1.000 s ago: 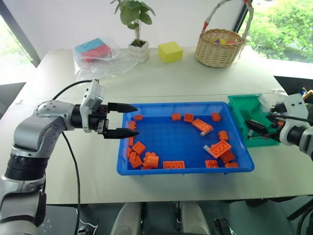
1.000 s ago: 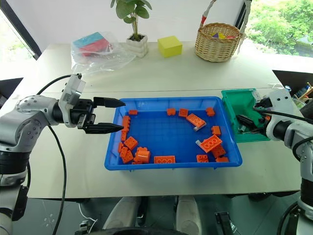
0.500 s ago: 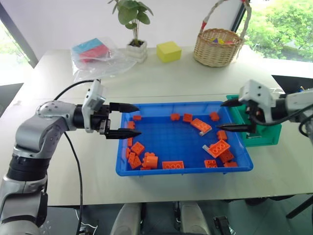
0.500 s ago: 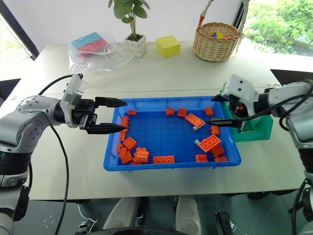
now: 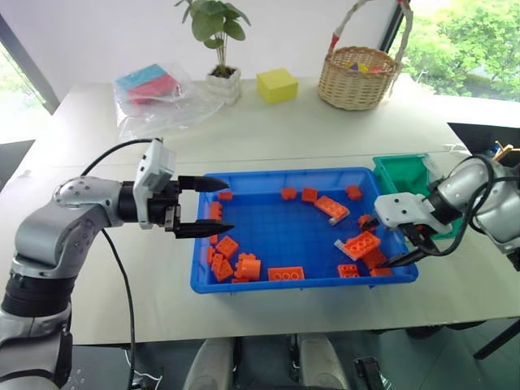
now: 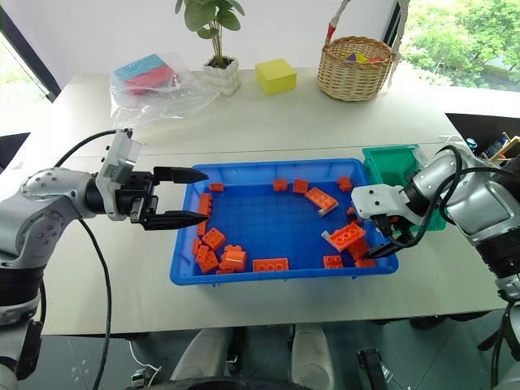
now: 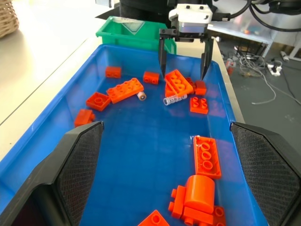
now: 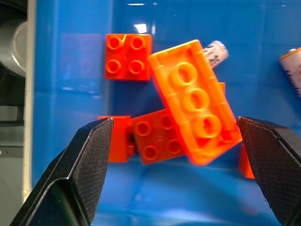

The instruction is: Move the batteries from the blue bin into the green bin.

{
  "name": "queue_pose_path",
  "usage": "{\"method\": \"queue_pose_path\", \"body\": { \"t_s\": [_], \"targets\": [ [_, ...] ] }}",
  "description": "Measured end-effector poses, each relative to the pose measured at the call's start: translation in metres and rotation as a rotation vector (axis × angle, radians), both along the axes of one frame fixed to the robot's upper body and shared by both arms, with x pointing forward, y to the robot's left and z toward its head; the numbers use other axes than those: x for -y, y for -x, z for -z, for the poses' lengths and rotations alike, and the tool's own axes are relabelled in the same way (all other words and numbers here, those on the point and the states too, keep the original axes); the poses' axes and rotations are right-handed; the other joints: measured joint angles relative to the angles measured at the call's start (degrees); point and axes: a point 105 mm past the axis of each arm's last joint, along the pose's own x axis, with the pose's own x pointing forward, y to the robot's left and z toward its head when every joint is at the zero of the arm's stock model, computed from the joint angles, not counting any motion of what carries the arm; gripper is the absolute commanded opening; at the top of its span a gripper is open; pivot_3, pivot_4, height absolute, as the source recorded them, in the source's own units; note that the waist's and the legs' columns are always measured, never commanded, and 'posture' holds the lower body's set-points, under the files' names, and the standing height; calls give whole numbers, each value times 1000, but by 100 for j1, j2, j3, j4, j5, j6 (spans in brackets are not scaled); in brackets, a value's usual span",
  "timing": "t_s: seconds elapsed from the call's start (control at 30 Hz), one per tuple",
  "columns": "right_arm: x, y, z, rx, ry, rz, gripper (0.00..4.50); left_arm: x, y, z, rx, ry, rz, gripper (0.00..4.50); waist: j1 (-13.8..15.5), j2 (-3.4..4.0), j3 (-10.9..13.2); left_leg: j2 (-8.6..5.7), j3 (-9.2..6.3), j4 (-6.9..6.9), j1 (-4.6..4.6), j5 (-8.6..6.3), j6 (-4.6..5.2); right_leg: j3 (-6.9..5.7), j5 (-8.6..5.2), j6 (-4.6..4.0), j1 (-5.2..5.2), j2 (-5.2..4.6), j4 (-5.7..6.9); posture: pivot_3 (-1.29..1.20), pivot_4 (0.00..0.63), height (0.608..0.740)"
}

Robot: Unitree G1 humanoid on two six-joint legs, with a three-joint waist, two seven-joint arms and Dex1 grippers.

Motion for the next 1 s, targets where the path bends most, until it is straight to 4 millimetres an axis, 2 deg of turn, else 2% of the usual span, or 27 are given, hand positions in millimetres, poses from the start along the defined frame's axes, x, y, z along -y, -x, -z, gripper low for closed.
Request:
{"method": "queue_pose_path", "body": {
  "t_s": [0.33,0.43,0.57,0.7,0.77,0.87,1.0],
  "targets": [
    [-9,-3,6,-18,-45,1,4320,1,0,-3,10,4,5,4500,8,-1,-1,-2,-1,0,0,1,-1,0,0,0,1,-1,1,0,150,702],
    [-15,-4,13,-37,-68,10,3497,1,-1,-4,14,5,5,4500,-1,0,0,-2,0,0,0,1,-1,0,1,0,0,-1,2,0,150,702],
    [-14,-6,10,-34,-77,32,1630,1,-1,-4,11,6,3,4500,10,0,0,-3,0,0,0,1,-1,0,1,1,0,-1,2,0,150,702],
    [-24,-6,2,-32,-134,38,1630,0,-2,-4,10,7,0,4500,9,0,0,-3,-1,1,0,1,-2,0,1,1,0,-1,2,0,150,702],
    [-38,-8,-1,-30,-192,35,1630,0,-2,-4,10,7,1,4500,-11,0,0,-3,-1,1,1,1,-2,0,1,1,0,-1,2,0,150,702],
    [-71,-18,-12,8,-300,35,1630,1,-2,-6,17,8,5,4500,-24,0,0,-2,-3,1,3,2,-4,0,3,0,-2,-1,10,0,150,702],
    [-97,-23,-15,45,-361,39,1630,1,-3,-8,26,10,5,4500,36,-2,-1,-6,-7,1,2,3,-6,-1,3,0,0,-1,10,0,150,702]
  ]
}}
